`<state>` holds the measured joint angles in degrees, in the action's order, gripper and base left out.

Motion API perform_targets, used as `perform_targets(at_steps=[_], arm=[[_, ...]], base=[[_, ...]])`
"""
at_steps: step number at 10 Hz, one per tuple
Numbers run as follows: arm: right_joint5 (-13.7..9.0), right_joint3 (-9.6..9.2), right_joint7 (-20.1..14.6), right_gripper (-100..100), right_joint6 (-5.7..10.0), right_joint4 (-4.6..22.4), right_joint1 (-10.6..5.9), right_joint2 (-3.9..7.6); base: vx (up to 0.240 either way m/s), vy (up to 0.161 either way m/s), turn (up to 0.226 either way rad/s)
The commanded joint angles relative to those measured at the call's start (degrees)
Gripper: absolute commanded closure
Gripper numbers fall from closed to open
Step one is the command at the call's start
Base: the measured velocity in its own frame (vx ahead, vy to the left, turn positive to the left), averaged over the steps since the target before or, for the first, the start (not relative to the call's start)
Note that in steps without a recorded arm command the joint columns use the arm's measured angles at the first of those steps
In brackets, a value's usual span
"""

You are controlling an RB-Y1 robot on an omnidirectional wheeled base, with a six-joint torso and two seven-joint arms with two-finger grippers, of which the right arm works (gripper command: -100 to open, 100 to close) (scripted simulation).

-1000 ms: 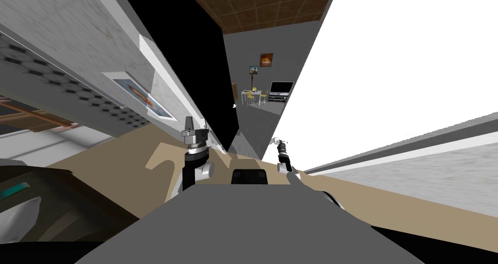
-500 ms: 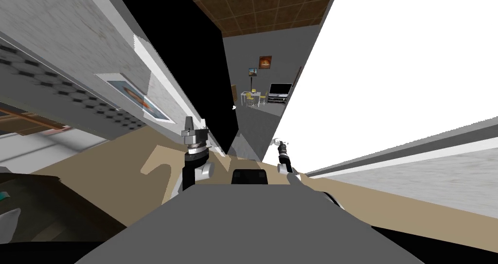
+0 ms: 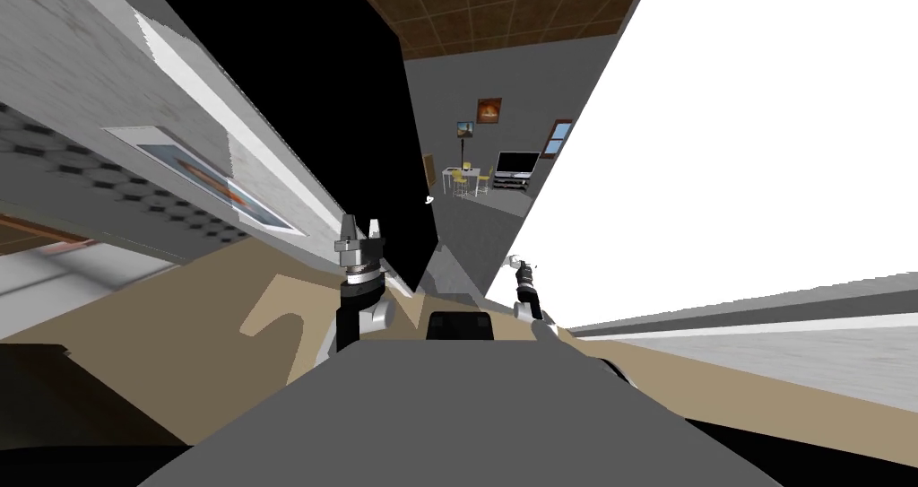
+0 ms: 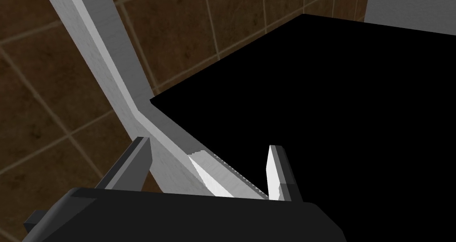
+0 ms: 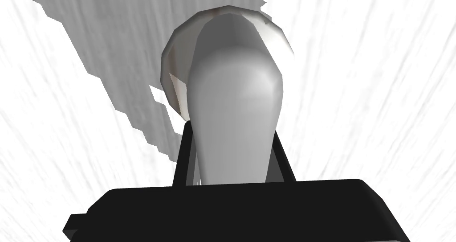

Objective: Push the door open

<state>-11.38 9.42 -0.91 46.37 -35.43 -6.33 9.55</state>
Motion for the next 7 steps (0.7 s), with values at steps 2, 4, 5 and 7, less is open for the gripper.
perform_targets(at_steps=[2, 4, 5, 7], arm=[[-1.14, 2.05, 0.78, 100, 0.65, 1.39, -0.68, 0.71], [-1.91, 3.32, 1.23, 100, 0.69, 1.64, -0.56, 0.94], [-2.3, 3.97, 1.46, 100, 0.71, 1.76, -0.5, 1.06], [-3.09, 5.28, 1.92, 100, 0.75, 2.02, -0.38, 1.3]], base=[[0.203, 0.031, -0.062], [0.202, 0.037, -0.055], [0.174, 0.005, -0.057], [0.186, 0.016, -0.058]])
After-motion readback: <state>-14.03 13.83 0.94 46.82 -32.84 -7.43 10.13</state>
